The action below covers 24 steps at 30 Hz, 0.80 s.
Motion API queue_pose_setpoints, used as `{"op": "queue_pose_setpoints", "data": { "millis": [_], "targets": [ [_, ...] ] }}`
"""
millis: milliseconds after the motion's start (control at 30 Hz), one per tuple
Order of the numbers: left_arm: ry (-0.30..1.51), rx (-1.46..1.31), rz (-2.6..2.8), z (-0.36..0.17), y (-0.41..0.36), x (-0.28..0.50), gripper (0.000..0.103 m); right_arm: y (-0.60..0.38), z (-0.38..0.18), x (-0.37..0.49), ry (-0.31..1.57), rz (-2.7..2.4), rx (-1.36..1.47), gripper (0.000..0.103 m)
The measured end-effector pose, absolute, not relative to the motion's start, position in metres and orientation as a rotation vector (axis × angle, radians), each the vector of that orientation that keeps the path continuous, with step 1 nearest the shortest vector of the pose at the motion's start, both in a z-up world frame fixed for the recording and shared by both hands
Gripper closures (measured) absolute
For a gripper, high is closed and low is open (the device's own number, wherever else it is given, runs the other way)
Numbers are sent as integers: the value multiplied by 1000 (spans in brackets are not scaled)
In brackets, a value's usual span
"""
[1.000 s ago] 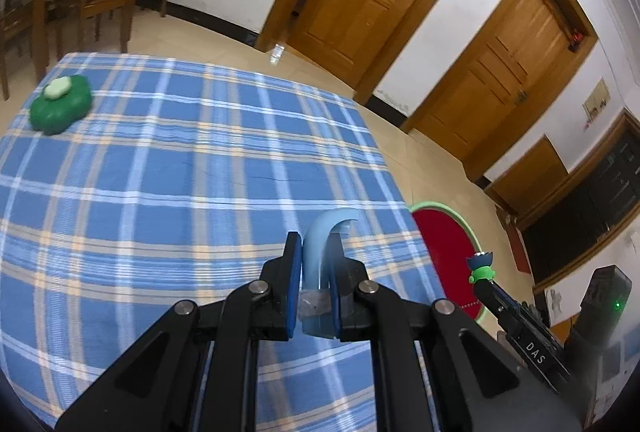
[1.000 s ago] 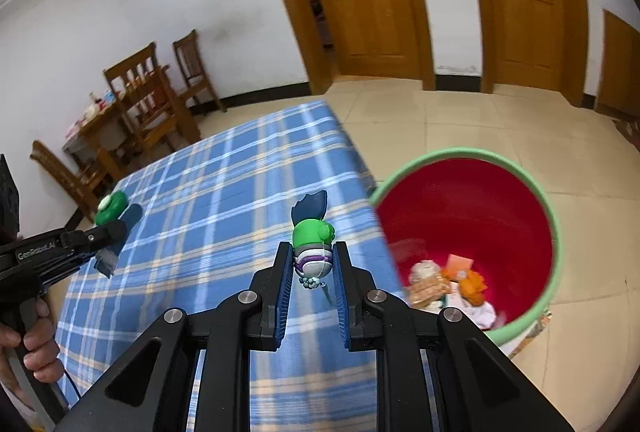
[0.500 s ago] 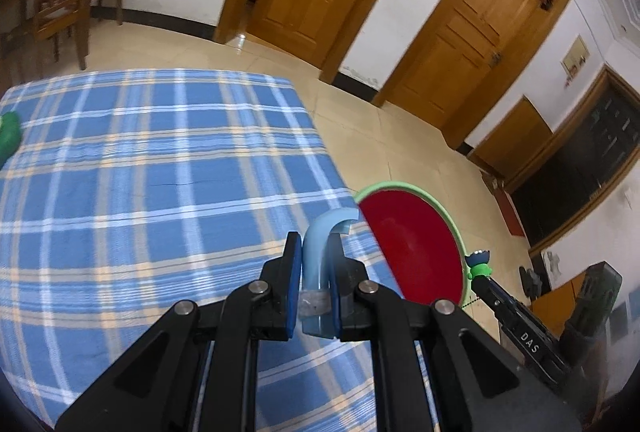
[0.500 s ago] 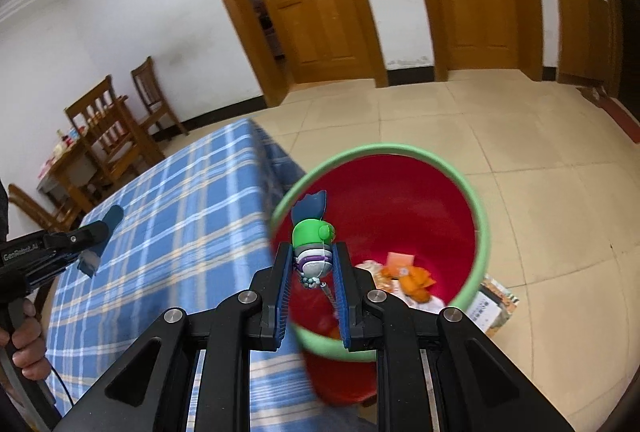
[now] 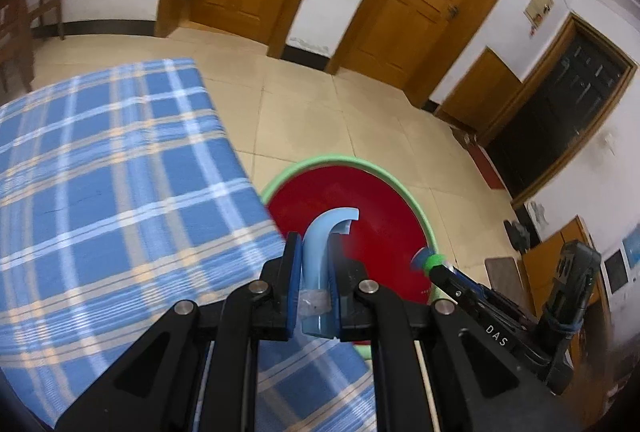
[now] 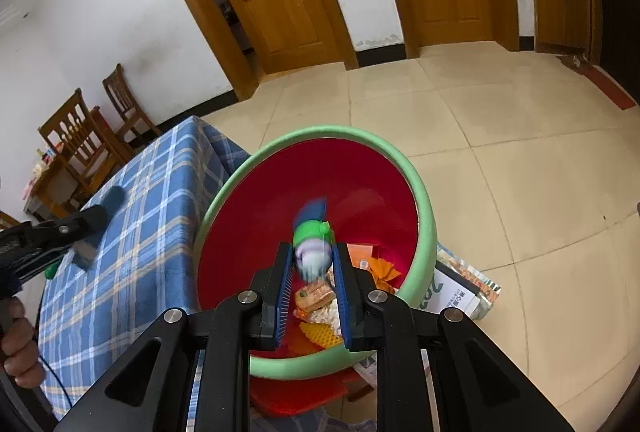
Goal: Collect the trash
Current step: 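Open the right tool to drop the bottle while the left tool releases the hook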
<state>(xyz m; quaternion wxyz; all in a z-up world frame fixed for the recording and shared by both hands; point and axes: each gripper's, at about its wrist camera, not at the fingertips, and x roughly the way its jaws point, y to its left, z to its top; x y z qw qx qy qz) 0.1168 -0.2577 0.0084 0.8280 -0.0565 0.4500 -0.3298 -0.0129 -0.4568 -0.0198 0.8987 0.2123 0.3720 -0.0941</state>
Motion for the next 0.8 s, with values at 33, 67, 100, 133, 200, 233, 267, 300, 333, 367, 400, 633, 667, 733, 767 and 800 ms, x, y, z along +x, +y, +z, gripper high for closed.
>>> {"op": "queue_pose_setpoints", "data": {
  "millis": [33, 67, 100, 133, 200, 233, 267, 300, 333, 367, 400, 633, 667, 733, 767, 800],
  "targets": [
    [960, -115, -704, 6, -263, 118, 91, -459, -20, -13, 765, -196, 440, 82],
    [965, -110, -708, 3, -269, 119, 91, -461, -20, -13, 762, -196, 440, 82],
    [974, -105, -720, 0, -276, 121, 91, -463, -19, -13, 760, -198, 440, 82],
    [979, -99, -732, -2, -282, 122, 91, -466, -19, -14, 756, -200, 441, 80],
    [983, -81, -753, -6, -294, 123, 91, -469, -18, -15, 751, -204, 437, 78],
    [985, -75, -758, -7, -298, 122, 91, -470, -18, -16, 749, -208, 434, 77],
    [990, -67, -765, -9, -303, 122, 91, -471, -18, -17, 748, -210, 432, 77],
    [992, -64, -768, -10, -306, 122, 91, -472, -18, -19, 748, -212, 430, 76],
    [994, -63, -772, -10, -308, 121, 91, -473, -18, -20, 749, -212, 430, 76],
    [997, -59, -774, -11, -309, 121, 90, -473, -17, -22, 749, -213, 427, 75],
    [1000, -51, -772, -11, -311, 120, 85, -473, -17, -22, 750, -214, 425, 75],
    [986, -54, -704, 0, -293, 113, 61, -467, -10, -27, 739, -203, 425, 69],
    [980, -61, -694, 2, -287, 111, 58, -464, -8, -29, 736, -196, 425, 68],
    [961, -77, -662, 8, -271, 107, 50, -457, -5, -29, 734, -187, 423, 60],
    [955, -84, -648, 8, -264, 104, 50, -453, -2, -30, 732, -181, 420, 58],
    [950, -91, -634, 11, -256, 103, 50, -449, 0, -31, 729, -174, 417, 56]
  ]
}}
